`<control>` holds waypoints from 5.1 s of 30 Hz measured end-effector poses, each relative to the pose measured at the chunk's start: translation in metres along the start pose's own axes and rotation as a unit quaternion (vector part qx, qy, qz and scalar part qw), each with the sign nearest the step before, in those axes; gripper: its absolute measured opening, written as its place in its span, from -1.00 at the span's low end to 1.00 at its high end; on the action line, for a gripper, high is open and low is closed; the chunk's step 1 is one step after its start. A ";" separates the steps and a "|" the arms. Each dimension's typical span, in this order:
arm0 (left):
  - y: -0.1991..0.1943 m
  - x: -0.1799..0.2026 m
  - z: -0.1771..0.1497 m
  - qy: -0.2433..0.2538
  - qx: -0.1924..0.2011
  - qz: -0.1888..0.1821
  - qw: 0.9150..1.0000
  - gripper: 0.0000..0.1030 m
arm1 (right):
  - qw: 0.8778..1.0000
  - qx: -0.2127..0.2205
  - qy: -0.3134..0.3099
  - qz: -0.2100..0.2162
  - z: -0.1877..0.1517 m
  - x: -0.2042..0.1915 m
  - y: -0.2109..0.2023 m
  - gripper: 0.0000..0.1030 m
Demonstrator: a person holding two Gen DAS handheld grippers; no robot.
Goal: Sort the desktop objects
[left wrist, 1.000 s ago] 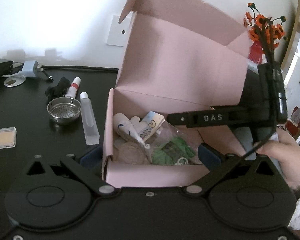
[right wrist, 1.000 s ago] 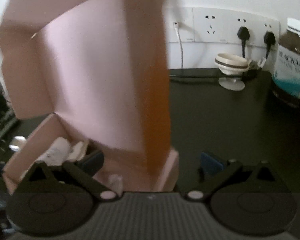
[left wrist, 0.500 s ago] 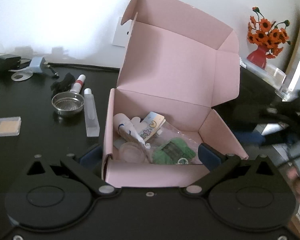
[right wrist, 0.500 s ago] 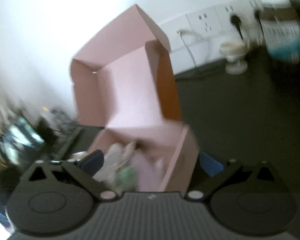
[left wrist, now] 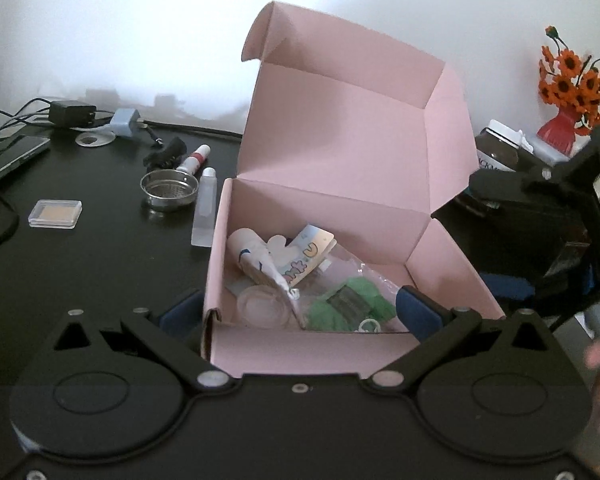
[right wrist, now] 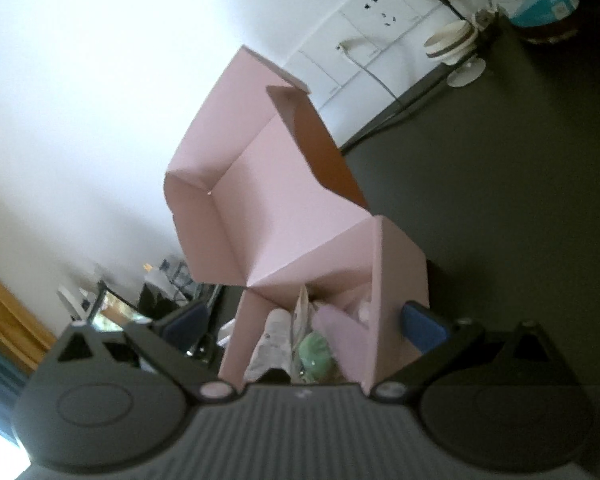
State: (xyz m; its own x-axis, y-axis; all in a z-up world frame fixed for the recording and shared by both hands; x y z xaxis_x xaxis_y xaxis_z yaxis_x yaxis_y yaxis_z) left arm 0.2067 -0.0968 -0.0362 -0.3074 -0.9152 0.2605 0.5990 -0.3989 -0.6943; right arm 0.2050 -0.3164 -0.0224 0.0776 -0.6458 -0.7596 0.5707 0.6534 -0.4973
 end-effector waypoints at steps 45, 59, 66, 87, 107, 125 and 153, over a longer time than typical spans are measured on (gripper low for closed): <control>-0.027 0.023 0.052 0.150 0.089 -0.081 0.981 0.99 | 0.996 -0.002 -0.074 0.056 0.044 -0.039 -0.051 0.99; -0.041 0.024 0.018 0.183 0.074 -0.081 0.977 0.99 | 0.995 -0.017 -0.052 0.086 0.027 -0.034 -0.044 0.99; -0.054 0.005 -0.013 0.194 0.051 -0.091 0.975 0.99 | 0.995 -0.035 -0.051 0.077 -0.002 -0.028 -0.045 0.99; -0.074 -0.009 0.061 0.103 0.124 -0.019 0.987 0.99 | 0.990 0.108 -0.061 -0.059 -0.042 -0.029 -0.055 0.99; -0.045 -0.005 0.005 0.179 0.093 0.098 0.975 1.00 | 0.973 0.099 -0.104 -0.181 -0.067 -0.016 -0.037 0.99; -0.047 -0.006 -0.006 0.142 0.079 0.032 0.986 1.00 | 0.964 0.081 -0.165 -0.190 -0.068 -0.012 -0.032 0.99; -0.002 0.019 0.005 0.198 0.017 -0.008 0.980 1.00 | 0.929 -0.004 -0.270 -0.255 -0.040 -0.024 0.001 0.99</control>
State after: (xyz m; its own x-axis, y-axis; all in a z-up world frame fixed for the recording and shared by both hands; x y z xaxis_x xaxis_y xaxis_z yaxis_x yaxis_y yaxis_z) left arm 0.2033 -0.1141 -0.0268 -0.5761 -0.8173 -0.0133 0.6131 -0.4213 -0.6683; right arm 0.1708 -0.2844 -0.0220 0.1986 -0.9744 -0.1052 0.6393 0.2102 -0.7397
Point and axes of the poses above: each gripper's, at about its wrist camera, not at the fingertips, and y roughly the way its jaws point, x to its right, z to its top, the point moved 6 cm from there along y, roughly the way its jaws point, and after that the axes turned 13 degrees about -x, right-handed, at the moved point
